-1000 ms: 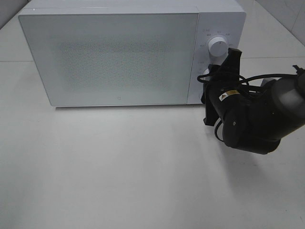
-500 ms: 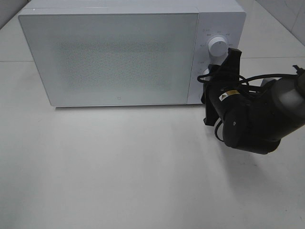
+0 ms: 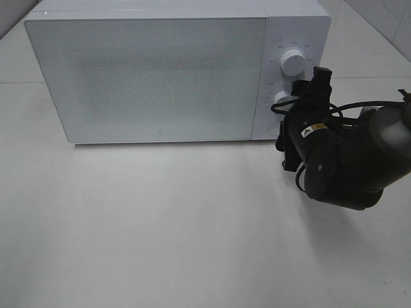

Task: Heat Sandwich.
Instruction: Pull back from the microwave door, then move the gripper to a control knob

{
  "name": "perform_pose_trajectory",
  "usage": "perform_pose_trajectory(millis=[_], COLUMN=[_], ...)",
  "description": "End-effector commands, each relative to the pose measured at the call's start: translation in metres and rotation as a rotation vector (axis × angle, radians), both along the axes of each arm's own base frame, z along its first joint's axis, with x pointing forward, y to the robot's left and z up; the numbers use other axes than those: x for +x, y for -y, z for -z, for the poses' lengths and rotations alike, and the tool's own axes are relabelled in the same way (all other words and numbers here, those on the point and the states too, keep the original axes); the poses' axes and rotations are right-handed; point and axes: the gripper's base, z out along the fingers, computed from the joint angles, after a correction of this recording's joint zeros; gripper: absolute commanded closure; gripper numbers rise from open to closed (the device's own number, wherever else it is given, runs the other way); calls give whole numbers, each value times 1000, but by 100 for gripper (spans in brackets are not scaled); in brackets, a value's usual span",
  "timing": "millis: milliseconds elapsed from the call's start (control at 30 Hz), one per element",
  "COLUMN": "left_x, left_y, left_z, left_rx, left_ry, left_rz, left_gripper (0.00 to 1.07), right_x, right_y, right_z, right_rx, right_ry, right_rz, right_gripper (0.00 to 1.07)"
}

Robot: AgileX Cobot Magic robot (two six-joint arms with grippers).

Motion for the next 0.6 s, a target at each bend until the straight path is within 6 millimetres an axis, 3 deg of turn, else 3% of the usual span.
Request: perform_pose_trajectory(millis=[33,333,600], left_x=[-4,-4,-4], left_y=[1,1,1], left_z=[1,1,1], left_rx=[0,0,0], left_ry=[27,27,27], left_rz=[1,1,1], left_gripper=[5,5,5], right_x=[9,4,-22], right_y=[3,0,9], right_z=[-27,-20,-26], right_rx=[-37,-60,-151], right_ry=[226,171,121], right_rz=[8,-61,-132], right_gripper=[31,31,31])
